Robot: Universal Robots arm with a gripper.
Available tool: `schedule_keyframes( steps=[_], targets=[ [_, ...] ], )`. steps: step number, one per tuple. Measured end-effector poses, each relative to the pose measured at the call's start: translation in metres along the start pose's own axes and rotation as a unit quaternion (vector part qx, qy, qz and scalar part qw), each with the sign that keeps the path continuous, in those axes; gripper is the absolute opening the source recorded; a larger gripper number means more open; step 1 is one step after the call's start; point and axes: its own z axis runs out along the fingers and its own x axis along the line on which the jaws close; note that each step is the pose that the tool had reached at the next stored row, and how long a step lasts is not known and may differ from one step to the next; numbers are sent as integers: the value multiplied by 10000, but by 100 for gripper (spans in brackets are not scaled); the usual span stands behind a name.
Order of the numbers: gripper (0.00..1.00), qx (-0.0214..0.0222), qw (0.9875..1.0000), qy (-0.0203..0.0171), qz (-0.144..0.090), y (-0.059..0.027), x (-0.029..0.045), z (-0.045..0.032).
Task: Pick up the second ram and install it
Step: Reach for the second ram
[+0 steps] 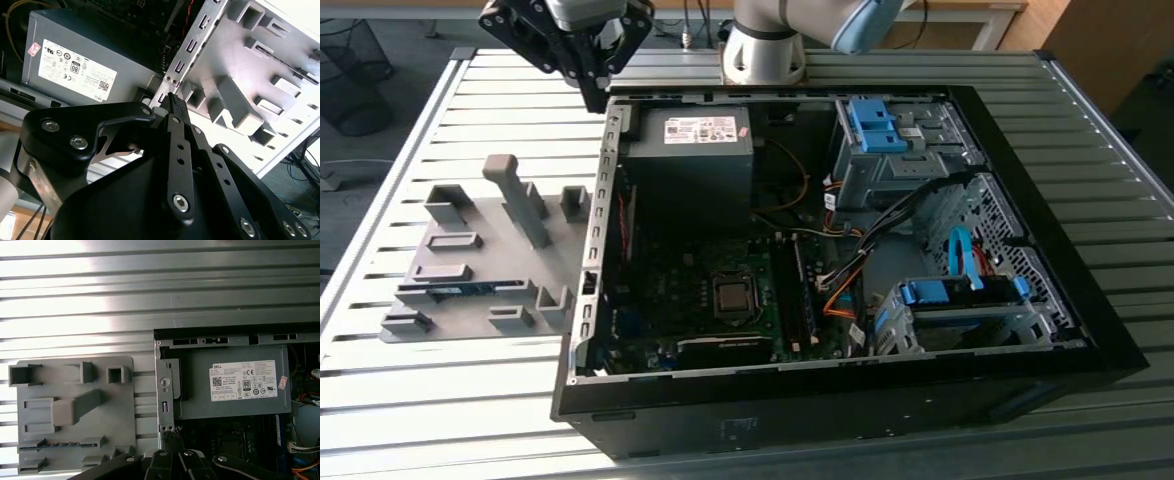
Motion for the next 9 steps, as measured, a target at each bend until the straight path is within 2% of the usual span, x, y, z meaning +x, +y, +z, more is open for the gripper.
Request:
schedule_keyframes(
  steps=[9],
  targets=[
    [11,0,10000,0,0,-6,75,-2]
  ],
)
